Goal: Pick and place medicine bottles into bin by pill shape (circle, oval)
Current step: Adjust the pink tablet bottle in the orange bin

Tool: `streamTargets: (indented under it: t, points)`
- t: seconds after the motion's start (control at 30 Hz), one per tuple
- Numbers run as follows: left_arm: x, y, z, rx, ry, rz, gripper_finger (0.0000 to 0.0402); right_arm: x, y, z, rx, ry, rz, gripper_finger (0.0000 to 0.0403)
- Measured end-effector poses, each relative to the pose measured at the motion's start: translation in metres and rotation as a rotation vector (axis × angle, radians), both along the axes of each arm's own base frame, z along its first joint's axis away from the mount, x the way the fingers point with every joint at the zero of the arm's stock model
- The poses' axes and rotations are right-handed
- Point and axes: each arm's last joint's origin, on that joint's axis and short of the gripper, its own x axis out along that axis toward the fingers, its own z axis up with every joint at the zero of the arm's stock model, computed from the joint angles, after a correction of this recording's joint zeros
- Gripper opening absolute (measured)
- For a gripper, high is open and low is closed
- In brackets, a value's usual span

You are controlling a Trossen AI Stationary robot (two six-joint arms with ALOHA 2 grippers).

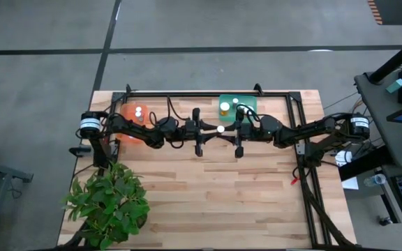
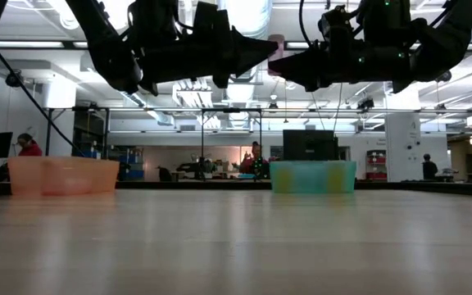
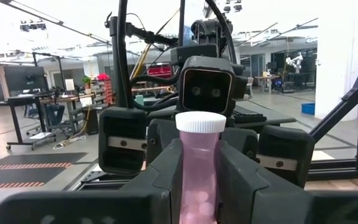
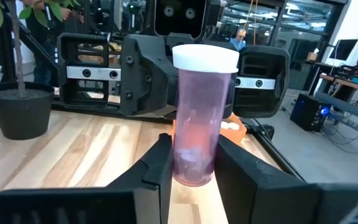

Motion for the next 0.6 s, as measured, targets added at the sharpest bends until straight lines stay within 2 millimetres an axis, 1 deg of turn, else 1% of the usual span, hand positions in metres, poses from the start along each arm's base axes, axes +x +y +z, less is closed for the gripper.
streamTargets:
  t: [0.07,0.13,0.23,0.4,0.5,0.6]
  points:
    - [0.000,0.000,0.000,-0.002,0.001,0.000,0.0066,0.000,0.000,0.000,0.007,0.002,0.000,0.0091]
    - [-0.001,0.000,-0.001,-0.001,0.004,-0.004,0.0082,0.000,0.000,-0.001,0.008,0.005,0.001,0.0090]
    - [-0.001,0.000,-0.003,-0.004,0.017,-0.009,0.0118,0.000,0.000,-0.001,0.007,0.010,0.003,0.0085]
    - [-0.001,0.000,-0.009,-0.018,0.105,-0.009,0.0178,0.000,0.000,-0.005,0.009,0.048,0.003,0.0085]
    - [-0.003,0.001,-0.010,-0.023,0.176,-0.006,0.0200,-0.002,0.000,-0.008,0.013,0.101,-0.008,0.0087]
    - [-0.005,0.000,-0.010,0.003,0.243,-0.001,0.0211,-0.005,0.000,-0.012,0.018,0.192,-0.036,0.0086]
